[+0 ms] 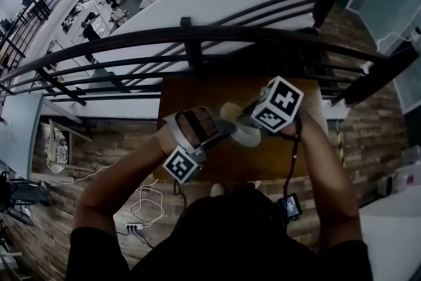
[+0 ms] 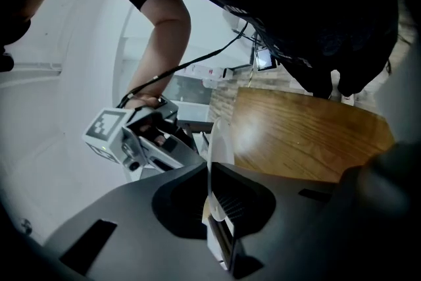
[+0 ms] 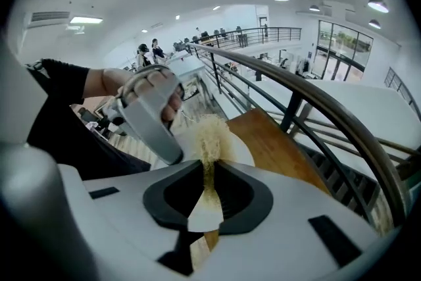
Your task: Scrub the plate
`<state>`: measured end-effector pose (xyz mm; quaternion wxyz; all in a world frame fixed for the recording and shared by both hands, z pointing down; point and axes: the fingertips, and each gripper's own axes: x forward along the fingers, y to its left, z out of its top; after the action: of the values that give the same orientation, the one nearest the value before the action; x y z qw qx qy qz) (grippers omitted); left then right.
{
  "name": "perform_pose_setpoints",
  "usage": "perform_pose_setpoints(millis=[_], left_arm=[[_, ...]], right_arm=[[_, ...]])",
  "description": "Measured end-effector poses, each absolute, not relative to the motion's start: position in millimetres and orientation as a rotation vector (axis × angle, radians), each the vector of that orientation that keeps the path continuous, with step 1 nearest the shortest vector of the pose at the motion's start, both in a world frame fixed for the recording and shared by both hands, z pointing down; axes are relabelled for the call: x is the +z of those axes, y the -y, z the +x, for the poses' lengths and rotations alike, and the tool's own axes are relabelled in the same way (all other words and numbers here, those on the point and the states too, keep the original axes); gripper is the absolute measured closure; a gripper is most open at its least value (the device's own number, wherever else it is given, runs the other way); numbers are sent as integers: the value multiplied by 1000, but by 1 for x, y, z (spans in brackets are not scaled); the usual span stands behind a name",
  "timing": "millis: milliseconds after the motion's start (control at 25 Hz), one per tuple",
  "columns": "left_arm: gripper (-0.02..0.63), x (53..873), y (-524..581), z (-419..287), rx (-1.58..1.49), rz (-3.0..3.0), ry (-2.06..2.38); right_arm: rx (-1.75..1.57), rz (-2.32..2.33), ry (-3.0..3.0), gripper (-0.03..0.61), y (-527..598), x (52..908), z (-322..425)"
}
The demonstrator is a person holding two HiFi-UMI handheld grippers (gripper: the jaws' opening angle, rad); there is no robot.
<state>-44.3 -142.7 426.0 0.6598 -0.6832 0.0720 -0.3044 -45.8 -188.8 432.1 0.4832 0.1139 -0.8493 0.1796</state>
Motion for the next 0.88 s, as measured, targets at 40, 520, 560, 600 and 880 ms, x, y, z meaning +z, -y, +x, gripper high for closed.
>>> perform_pose_setpoints(millis=[40,520,560,600,880], left_arm=[[592,430,144,-45,-702,-1559,-160],[594,455,182,-20,-774,-1994,-285],[595,456,184,-17,-770,-2048,-313],[595,460,185,-14,-768,-2094,-336],[594,503,202,13,-784,-2462,-457]], right_arm=[[440,246,2080,525,181,429,-48],[685,476,2004,525,187,503,71],[700,515,2008,525,190,509,80],[714,549,2016,525,193,514,87],[813,628,2038,525,205,556,127]])
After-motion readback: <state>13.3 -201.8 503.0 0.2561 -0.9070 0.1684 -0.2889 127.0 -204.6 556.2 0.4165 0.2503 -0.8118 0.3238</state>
